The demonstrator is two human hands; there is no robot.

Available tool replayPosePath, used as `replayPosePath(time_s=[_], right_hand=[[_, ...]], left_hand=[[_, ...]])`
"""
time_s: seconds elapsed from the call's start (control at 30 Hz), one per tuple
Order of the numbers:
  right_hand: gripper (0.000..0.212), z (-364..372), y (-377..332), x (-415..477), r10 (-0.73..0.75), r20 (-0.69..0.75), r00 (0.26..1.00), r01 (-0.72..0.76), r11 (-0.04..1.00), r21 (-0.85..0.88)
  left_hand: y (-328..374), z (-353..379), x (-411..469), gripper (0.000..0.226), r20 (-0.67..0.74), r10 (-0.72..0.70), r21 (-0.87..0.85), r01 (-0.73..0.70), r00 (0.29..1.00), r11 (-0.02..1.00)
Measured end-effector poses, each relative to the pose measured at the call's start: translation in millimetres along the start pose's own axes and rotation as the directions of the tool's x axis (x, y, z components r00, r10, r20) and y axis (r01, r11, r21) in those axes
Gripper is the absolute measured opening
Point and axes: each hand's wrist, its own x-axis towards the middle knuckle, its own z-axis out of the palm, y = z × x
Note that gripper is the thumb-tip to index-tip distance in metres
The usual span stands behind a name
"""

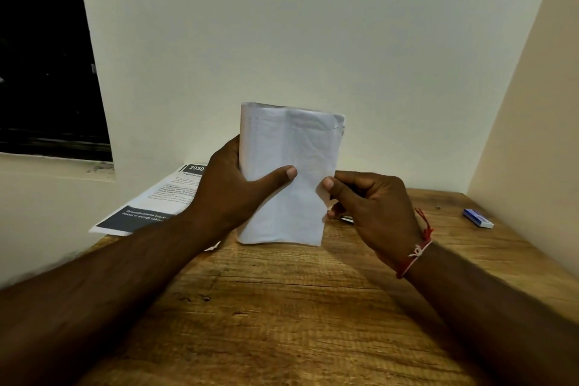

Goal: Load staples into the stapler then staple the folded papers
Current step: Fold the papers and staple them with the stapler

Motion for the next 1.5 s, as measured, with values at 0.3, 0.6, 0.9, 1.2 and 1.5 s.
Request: replayPosePath(time_s=[0.3, 0.6, 0.9, 1.2, 1.5], right_hand=[[0.015, 0.1, -0.5, -0.3, -0.007, 0.059, 0.998, 0.008, 1.0, -0.03], [0.016, 0.8, -4.2, -2.6, -0.002, 0.039, 0.999, 0.001, 1.0, 0.012], [0.013, 0.4, -3.5, -1.9, -0.025, 0.028, 0.999, 0.027, 0.998, -0.051], [0.008, -1.4, -1.1, -0.7, 0.004, 0.021, 1.0, -0.003, 0.997, -0.078], [0.018, -11.3, 4.4, 6.6, 0.035, 0.0, 0.999, -0.035, 0.999, 0.006]], left_hand=[[-0.6, -0.3, -0.3, 0.086, 0.017, -0.007, -0.015, 0.007, 1.0, 1.0], [0.4, 0.7, 0.3, 0.086, -0.01, -0.013, -0.022, 0.013, 1.0, 1.0], [-1.3, 1.8, -1.0, 0.084, 0.001, -0.03, -0.041, 0.03, 1.0, 0.999], [-0.5, 1.1, -2.7, 0.085, 0.031, -0.039, -0.073, 0.041, 0.999, 0.996], [10.0, -0.3, -2.9, 0.035, 0.049, -0.131, -0.186, 0.138, 0.99, 0.973]])
